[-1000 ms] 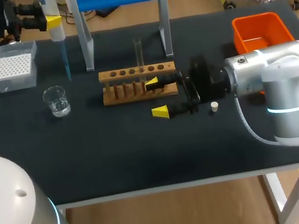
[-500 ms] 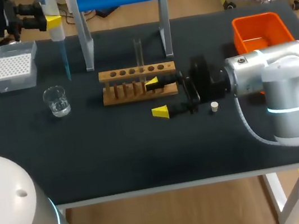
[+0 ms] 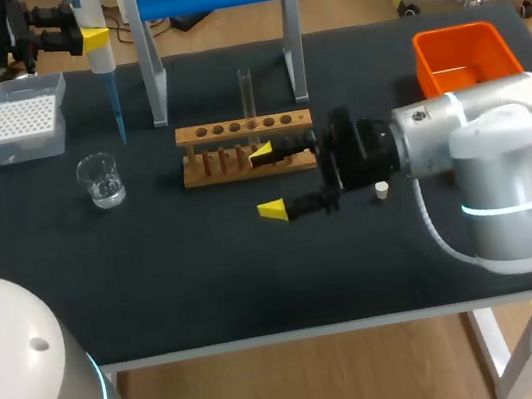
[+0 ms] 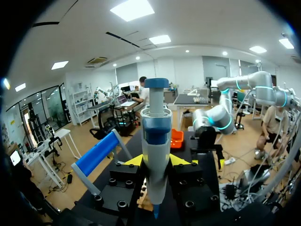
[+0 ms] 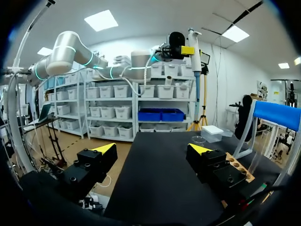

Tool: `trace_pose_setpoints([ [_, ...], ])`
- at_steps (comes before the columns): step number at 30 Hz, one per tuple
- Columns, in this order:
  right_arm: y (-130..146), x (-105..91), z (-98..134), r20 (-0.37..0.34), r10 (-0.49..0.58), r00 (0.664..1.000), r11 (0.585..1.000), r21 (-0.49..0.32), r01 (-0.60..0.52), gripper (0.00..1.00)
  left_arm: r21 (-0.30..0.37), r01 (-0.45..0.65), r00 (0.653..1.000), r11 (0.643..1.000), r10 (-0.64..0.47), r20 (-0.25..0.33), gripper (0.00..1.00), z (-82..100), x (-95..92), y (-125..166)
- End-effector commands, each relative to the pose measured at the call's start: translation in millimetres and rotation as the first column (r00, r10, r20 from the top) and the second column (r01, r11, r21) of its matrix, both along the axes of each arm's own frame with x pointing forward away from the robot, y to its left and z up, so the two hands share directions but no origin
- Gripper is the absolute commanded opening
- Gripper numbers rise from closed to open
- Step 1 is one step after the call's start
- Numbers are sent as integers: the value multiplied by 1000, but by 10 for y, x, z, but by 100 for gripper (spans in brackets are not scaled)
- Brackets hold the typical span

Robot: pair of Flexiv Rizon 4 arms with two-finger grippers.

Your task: Invert the test tube, pick up the pipette, mount the tip to pipette, aspirate from beaker and dispense into the tube, eject the tip, return the pipette, and cap with the stopper.

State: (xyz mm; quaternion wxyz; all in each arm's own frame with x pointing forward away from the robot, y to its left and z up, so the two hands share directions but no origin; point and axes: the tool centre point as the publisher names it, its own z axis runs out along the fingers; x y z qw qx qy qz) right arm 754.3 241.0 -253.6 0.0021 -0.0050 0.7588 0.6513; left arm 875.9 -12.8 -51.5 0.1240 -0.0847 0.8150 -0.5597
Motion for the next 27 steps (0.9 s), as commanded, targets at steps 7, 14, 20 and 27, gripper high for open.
trace_pose_setpoints([
  [7,329,72,-37,20,-57,998,997,-41,58,100,-1,1,1000,1000,-1,2,0,-3,4,1],
  [14,545,92,-124,51,-89,995,994,-66,93,100,-1,1,1000,1000,-1,2,0,-3,4,1],
  [20,675,134,-188,66,-107,992,991,-74,112,100,-1,1,1000,1000,-1,2,0,-3,4,1],
  [27,680,140,-185,64,-109,992,991,-71,113,100,-1,1,1000,1000,-1,2,0,-3,4,1],
])
